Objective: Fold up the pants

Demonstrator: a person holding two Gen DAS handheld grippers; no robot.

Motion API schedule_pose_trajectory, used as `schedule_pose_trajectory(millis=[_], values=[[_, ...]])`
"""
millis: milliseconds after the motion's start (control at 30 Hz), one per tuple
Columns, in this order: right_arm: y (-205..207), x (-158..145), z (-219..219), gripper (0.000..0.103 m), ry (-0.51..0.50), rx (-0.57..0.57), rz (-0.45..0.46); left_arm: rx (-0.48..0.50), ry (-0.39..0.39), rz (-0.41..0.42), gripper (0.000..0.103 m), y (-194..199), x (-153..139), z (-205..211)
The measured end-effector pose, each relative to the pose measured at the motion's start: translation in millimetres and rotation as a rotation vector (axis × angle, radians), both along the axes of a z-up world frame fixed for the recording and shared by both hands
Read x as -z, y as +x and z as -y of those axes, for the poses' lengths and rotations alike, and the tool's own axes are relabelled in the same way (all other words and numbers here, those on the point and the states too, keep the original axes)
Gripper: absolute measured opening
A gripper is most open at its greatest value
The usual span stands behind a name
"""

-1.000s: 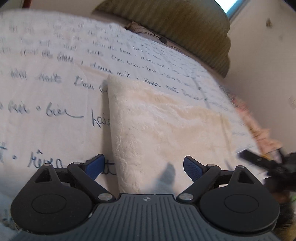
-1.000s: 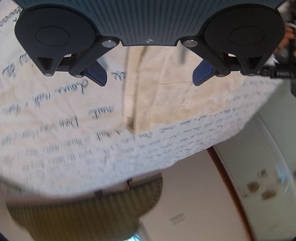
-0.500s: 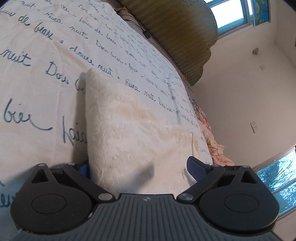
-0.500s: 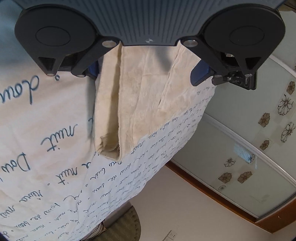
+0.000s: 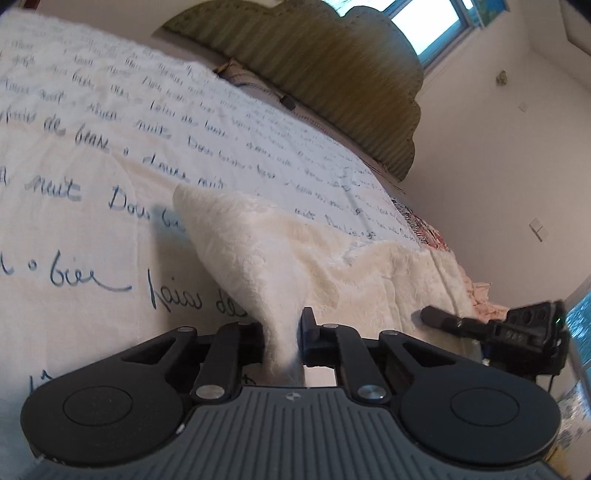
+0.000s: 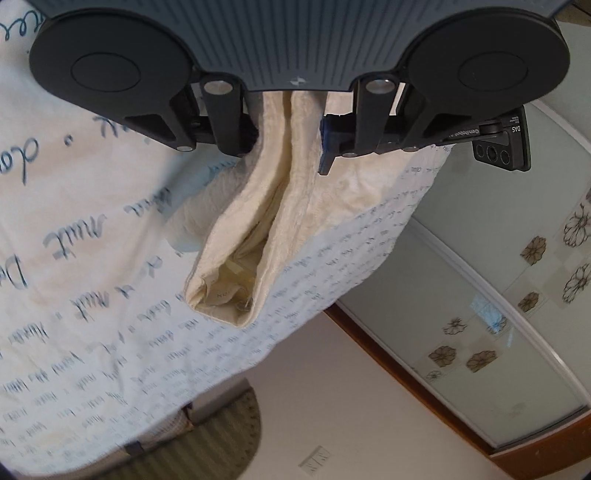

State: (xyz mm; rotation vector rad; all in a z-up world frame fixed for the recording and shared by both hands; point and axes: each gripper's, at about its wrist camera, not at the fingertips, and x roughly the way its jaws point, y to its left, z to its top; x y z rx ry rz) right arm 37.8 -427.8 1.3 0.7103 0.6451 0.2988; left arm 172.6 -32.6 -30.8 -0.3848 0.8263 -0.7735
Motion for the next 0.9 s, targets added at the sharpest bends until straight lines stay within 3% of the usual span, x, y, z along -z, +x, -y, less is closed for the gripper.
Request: schedule_pose_trajectory(millis=[233,433,600,667,733,833,900], values=[[40.0,-29.5,-25.3,0.022,-0.024,-0.070,0.078,-0.069,0.070,0.182,0.012,0.7,-43.4,-25.5],[116.9,-17.0,-56.1,0.022,-0.002,-0.102,0.070,-0.159,0.202,0.231,0.012,37.2,-59.4,-52.2],[167.4,10.6,-83.1,0.023,-0.042,-0.094,0.002,-0.195,0.281,0.156,0.013,79.2,-39.2,-69.5],[176.6,19.0,-87.0,0.031,-0.117,-0.071,-0.056,-0.198,0.307,0.138,0.016,86.4,-27.3,-72.2],[178.1,28.0,-85.4,0.042,-0.177,-0.050,-0.121,-0.208,0.322,0.132,0.040,85.6,-21.8,-76.1],[159.6,30.2,-73.1,0.052,-0.146,-0.020,-0.122,-0.258,0.309,0.112,0.050,79.4,-22.6,-84.7],[140.5,19.7,-70.1,0.055,-0.223,0.033,-0.103,-0.318,0.349,0.128,0.055,69.1,-28.4,-89.9]])
